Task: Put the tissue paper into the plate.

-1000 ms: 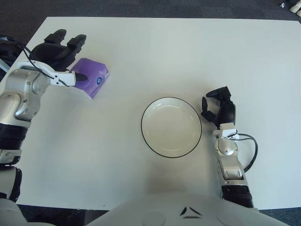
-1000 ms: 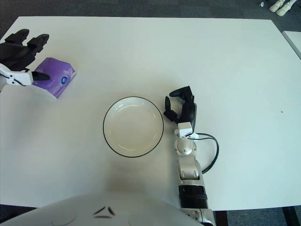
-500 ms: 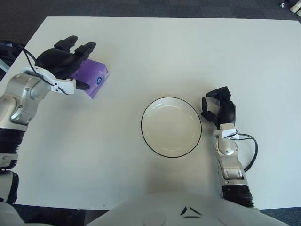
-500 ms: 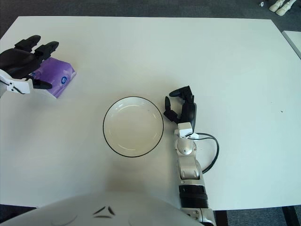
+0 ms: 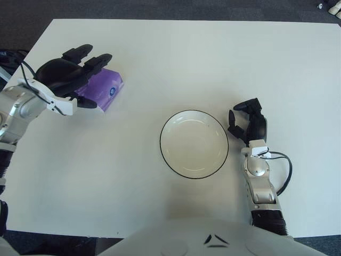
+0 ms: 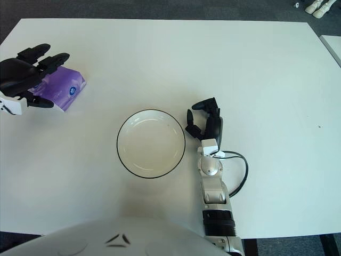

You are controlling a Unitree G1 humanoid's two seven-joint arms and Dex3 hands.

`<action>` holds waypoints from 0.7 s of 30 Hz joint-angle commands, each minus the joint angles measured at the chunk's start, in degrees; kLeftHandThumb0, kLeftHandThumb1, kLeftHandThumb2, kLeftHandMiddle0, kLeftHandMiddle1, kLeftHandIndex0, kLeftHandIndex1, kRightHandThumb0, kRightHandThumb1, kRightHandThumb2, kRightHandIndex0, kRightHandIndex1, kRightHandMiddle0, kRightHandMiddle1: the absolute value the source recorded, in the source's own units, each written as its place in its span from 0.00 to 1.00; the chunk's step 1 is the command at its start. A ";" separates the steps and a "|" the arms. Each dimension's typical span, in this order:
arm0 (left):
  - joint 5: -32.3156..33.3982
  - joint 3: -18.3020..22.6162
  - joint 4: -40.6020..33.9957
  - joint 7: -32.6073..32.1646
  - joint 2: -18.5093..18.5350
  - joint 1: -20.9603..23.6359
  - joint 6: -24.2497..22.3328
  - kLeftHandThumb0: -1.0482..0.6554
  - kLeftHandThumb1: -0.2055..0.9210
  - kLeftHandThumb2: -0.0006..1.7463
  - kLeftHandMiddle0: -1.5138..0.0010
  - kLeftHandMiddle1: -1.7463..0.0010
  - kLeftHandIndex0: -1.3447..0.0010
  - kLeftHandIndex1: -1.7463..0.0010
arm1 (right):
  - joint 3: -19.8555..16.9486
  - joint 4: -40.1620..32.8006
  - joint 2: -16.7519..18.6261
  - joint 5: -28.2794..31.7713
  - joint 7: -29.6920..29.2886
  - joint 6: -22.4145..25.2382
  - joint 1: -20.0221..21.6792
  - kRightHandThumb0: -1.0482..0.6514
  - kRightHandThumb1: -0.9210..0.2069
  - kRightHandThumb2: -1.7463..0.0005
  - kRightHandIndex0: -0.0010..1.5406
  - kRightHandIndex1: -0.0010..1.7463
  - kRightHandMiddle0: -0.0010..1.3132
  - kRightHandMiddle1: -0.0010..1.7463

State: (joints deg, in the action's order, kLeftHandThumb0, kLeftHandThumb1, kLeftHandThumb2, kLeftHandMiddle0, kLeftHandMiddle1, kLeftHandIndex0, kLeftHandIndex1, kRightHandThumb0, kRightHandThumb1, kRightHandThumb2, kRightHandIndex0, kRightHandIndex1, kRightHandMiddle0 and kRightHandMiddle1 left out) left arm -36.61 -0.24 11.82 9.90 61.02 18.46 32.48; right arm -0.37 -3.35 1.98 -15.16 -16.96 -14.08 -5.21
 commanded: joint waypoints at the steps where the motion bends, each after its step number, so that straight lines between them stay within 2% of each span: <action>1: -2.55 -0.36 2.80 -4.20 1.94 -0.04 4.49 0.00 0.74 0.34 1.00 1.00 1.00 1.00 | 0.19 0.97 0.25 -0.37 0.01 2.01 -2.16 0.39 0.21 0.51 0.37 0.70 0.25 1.00; 9: -7.39 -1.75 5.64 -9.03 2.89 0.17 8.58 0.00 0.75 0.34 1.00 1.00 1.00 1.00 | 0.49 0.82 0.14 -0.31 0.17 2.07 -2.19 0.39 0.20 0.52 0.38 0.70 0.25 1.00; 16: -14.55 -4.02 8.45 -17.52 3.91 1.90 12.36 0.00 0.76 0.34 1.00 1.00 1.00 1.00 | 0.64 0.83 0.24 -0.13 0.08 1.66 -2.15 0.39 0.20 0.52 0.38 0.70 0.25 1.00; 21: -17.25 -5.26 9.87 -20.97 4.44 2.85 13.34 0.00 0.76 0.34 1.00 1.00 1.00 1.00 | 0.67 0.91 0.35 -0.18 -0.09 1.63 -2.09 0.39 0.19 0.53 0.38 0.70 0.24 1.00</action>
State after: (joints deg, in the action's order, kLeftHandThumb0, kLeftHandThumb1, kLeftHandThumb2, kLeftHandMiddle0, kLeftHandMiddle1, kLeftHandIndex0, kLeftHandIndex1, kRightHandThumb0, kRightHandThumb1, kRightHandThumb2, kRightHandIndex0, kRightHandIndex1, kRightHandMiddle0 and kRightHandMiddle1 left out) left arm -51.97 -4.59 20.69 -8.62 63.84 20.34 45.03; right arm 0.28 -3.60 2.03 -15.24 -16.96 -13.95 -5.30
